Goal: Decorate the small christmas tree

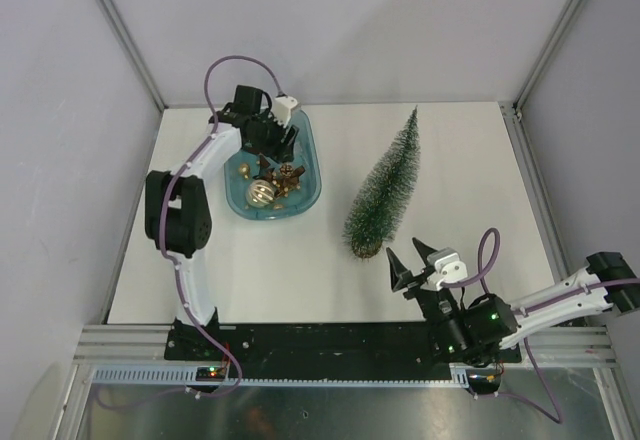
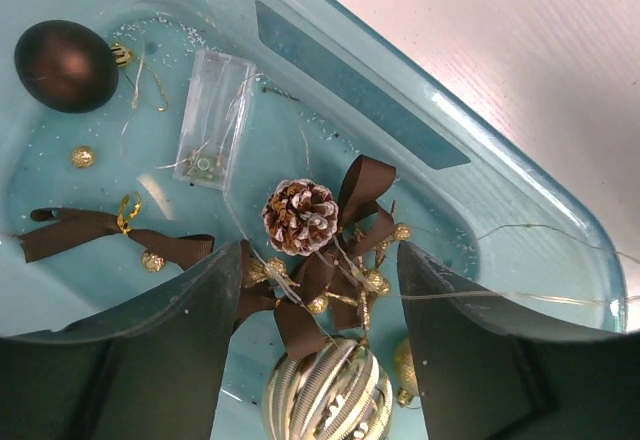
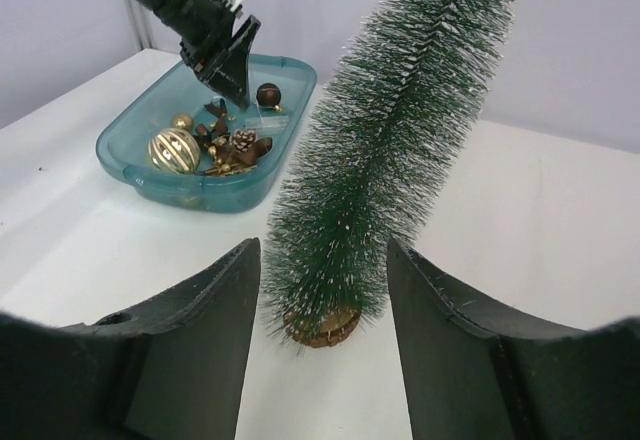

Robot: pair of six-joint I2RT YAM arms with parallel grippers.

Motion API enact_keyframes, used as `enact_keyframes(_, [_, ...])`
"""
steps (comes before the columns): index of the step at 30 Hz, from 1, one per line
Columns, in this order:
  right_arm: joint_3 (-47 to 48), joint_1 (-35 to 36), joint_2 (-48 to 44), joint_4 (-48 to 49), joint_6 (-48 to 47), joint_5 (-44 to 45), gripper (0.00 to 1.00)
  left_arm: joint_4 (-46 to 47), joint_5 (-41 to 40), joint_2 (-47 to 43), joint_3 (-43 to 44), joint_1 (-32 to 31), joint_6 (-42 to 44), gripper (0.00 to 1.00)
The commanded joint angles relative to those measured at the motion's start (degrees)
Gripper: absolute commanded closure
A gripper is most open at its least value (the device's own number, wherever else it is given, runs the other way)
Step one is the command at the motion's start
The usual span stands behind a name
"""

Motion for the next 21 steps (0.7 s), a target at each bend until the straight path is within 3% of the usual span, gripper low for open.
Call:
enact_keyframes(1, [2.1,-1.2,-1.6,8.1,0.9,-1.1,0.42,1.3,-0.6,1.8,3.3,-0.9,3.4,0.39])
enact_keyframes(4, [2.1,-1.7,-2.7,5.3,3.1,-1.1,0.43,1.6,-0.6,2.5,3.5,-1.1,4.0,0.49])
enact_keyframes(10, [2.1,-2.6,-5.2,-2.1,9.2,-2.0,0.44,2.4,-1.2,4.8,5.1,-1.2,3.5,0.51])
enact_keyframes(12, [2.1,-2.8,-5.9,-4.0,11.0,-2.2,0.45,2.6,-1.5,5.5,6.2,-1.2,3.3,0.58])
enact_keyframes(17, [2.1,-3.0,-6.8,-6.3,13.1,-2.3,0.52,2.6,-1.6,4.6,7.6,-1.3,2.8,0.94])
enact_keyframes(21, [2.1,-3.0,-7.3,-7.4,14.0,-2.2,0.57,2.7,-0.9,0.7,6.8,-1.3,2.5,0.99])
